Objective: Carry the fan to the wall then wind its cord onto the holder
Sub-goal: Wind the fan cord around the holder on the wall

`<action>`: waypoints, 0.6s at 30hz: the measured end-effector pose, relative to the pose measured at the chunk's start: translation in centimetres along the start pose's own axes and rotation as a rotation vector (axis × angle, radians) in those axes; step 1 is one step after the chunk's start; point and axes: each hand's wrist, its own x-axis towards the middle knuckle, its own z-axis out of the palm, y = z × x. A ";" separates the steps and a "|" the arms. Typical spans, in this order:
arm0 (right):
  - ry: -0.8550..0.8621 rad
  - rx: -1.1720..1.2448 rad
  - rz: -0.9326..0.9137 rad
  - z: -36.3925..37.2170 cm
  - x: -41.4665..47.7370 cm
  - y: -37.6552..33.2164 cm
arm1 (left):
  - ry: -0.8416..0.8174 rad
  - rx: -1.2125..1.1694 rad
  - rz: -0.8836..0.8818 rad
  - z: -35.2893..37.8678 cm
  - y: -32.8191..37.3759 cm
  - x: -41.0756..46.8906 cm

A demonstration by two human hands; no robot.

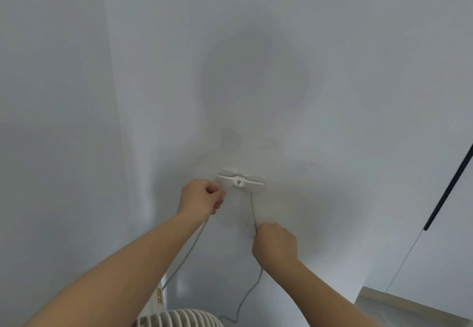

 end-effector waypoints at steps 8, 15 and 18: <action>-0.377 0.569 0.079 0.3 0.9 -1.3 | -0.263 0.511 -0.076 -2.2 -1.9 -0.9; -0.530 1.099 0.272 -0.6 0.2 -0.4 | -0.825 0.398 -0.295 -0.8 -4.0 -1.7; -0.526 1.259 0.315 -0.4 0.4 -0.2 | -1.031 0.342 -0.343 -0.1 -4.0 -2.4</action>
